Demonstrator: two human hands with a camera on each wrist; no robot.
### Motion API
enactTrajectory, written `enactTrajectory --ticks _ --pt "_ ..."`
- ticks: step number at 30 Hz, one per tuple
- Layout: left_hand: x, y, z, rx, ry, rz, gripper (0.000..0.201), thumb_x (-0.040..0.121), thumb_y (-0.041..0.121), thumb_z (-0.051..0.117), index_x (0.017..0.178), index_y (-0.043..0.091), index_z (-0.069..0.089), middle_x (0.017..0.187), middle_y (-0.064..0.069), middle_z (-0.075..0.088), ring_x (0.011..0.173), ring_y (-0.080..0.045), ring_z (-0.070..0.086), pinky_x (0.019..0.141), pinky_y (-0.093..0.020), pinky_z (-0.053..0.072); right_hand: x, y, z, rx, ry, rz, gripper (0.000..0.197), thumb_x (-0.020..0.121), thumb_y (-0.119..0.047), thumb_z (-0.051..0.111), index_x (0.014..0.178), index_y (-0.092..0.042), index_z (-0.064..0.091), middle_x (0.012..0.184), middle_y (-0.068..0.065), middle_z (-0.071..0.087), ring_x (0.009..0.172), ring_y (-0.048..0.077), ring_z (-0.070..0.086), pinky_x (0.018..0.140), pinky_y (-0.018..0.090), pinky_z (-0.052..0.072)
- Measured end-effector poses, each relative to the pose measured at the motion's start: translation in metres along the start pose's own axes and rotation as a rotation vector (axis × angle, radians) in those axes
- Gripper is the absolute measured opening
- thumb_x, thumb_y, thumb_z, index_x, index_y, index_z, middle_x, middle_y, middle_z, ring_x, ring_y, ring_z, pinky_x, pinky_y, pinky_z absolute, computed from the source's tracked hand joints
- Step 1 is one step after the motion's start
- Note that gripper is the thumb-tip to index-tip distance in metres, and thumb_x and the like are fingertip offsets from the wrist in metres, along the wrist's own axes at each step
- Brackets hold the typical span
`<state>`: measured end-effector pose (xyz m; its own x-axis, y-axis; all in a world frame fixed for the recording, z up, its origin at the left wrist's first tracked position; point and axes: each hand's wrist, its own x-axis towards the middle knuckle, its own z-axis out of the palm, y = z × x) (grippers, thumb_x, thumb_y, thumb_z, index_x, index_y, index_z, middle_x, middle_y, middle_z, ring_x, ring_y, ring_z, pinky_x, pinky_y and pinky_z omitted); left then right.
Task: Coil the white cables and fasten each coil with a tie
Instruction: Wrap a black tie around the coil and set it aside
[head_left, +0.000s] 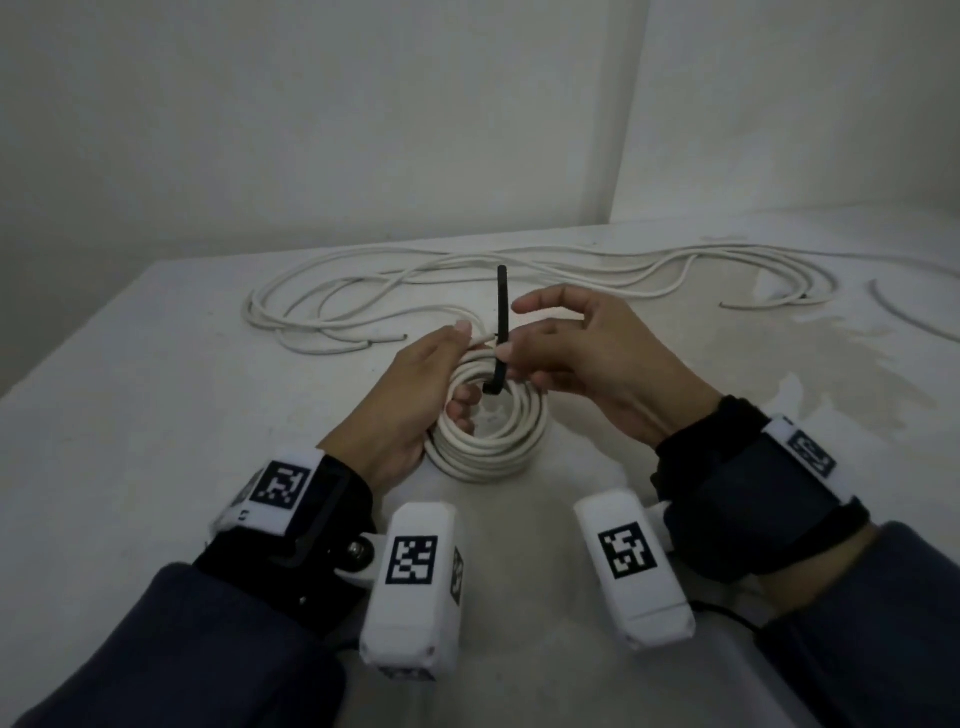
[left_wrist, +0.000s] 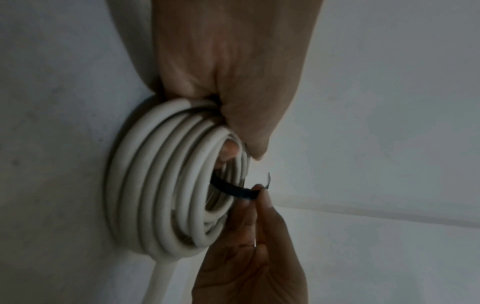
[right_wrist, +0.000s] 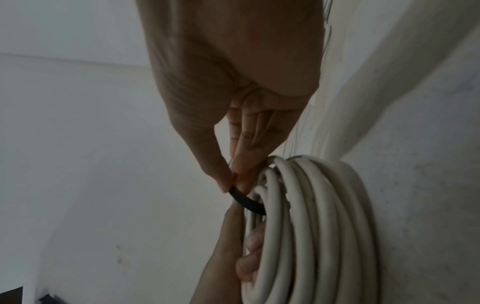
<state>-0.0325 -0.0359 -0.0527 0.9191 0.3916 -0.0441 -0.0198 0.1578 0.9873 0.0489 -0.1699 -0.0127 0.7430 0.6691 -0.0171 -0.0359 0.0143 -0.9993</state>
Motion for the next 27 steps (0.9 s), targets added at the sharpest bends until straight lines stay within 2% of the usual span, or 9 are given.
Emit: enactTrajectory --ticks 3,7,11,13,16,18,22,24,27 --pt "0.001 0.001 0.0 -0.044 0.011 -0.054 0.024 0.099 0.026 0.047 0.078 0.015 0.051 0.053 -0.002 0.037 0.041 -0.01 0.03 0.037 -0.016 0.03 0.0 0.002 0.0 -0.107 -0.027 -0.028 0.034 0.072 0.007 0.074 0.101 -0.008 0.066 0.071 0.001 0.071 0.055 0.006 0.061 0.047 0.012 0.042" --pt "0.0 0.003 0.002 -0.024 0.025 -0.059 0.01 0.097 0.024 0.05 0.089 0.019 0.05 0.052 0.0 0.038 0.041 -0.009 0.028 0.037 -0.016 0.028 0.0 0.002 0.0 -0.177 -0.04 -0.103 0.029 0.071 0.011 0.073 0.098 0.003 0.071 0.068 0.004 0.067 0.049 -0.003 0.057 0.044 0.003 0.035" --pt "-0.002 0.004 0.002 0.003 -0.008 -0.036 0.016 0.099 0.025 0.049 0.084 0.02 0.047 0.051 0.001 0.038 0.039 -0.008 0.03 0.036 -0.017 0.029 0.0 0.003 -0.002 -0.186 -0.063 -0.132 0.024 0.071 0.012 0.072 0.093 0.003 0.071 0.062 -0.002 0.066 0.048 -0.005 0.055 0.045 0.002 0.035" --pt "-0.003 0.005 0.002 0.006 -0.031 -0.028 0.017 0.099 0.026 0.049 0.083 0.019 0.048 0.052 0.0 0.037 0.04 -0.009 0.029 0.037 -0.017 0.03 0.002 0.003 -0.004 -0.19 -0.056 -0.138 0.021 0.069 0.011 0.073 0.083 -0.005 0.073 0.058 -0.003 0.062 0.049 -0.002 0.052 0.047 0.004 0.035" --pt "-0.005 0.008 0.002 0.014 -0.054 -0.025 0.016 0.098 0.025 0.05 0.085 0.017 0.049 0.054 -0.001 0.038 0.041 -0.01 0.027 0.037 -0.017 0.029 0.006 0.005 -0.005 -0.194 -0.084 -0.124 0.028 0.065 0.009 0.074 0.064 -0.018 0.072 0.075 0.011 0.061 0.065 0.012 0.052 0.061 0.018 0.039" --pt "-0.005 0.008 0.002 0.018 -0.062 -0.024 0.017 0.098 0.025 0.05 0.084 0.016 0.049 0.053 -0.001 0.04 0.041 -0.009 0.027 0.037 -0.016 0.029 0.01 0.005 -0.005 -0.179 -0.151 -0.109 0.029 0.066 0.012 0.072 0.064 -0.017 0.072 0.077 0.012 0.066 0.072 0.018 0.059 0.07 0.025 0.044" --pt "-0.005 0.008 0.002 0.018 -0.058 -0.011 0.024 0.1 0.028 0.048 0.079 0.014 0.048 0.056 -0.004 0.04 0.04 -0.01 0.028 0.037 -0.016 0.03 0.015 0.003 0.0 -0.276 -0.281 -0.16 0.033 0.065 0.02 0.07 0.06 -0.013 0.07 0.079 0.011 0.07 0.075 0.015 0.068 0.071 0.017 0.05" --pt "-0.006 0.008 0.003 0.037 -0.048 -0.001 0.026 0.101 0.032 0.045 0.083 0.013 0.049 0.057 -0.004 0.041 0.041 -0.01 0.029 0.037 -0.017 0.031 0.016 0.003 0.0 -0.341 -0.284 -0.207 0.028 0.062 0.019 0.073 0.064 -0.008 0.068 0.084 0.01 0.068 0.078 0.016 0.068 0.072 0.014 0.049" --pt "-0.005 0.009 0.004 0.067 -0.042 0.014 0.03 0.103 0.032 0.038 0.084 0.013 0.051 0.054 -0.003 0.042 0.04 -0.01 0.031 0.038 -0.018 0.032 0.018 0.007 -0.003 -0.368 -0.246 -0.27 0.023 0.057 0.017 0.078 0.069 -0.001 0.07 0.09 0.008 0.064 0.09 0.023 0.066 0.079 0.018 0.05"
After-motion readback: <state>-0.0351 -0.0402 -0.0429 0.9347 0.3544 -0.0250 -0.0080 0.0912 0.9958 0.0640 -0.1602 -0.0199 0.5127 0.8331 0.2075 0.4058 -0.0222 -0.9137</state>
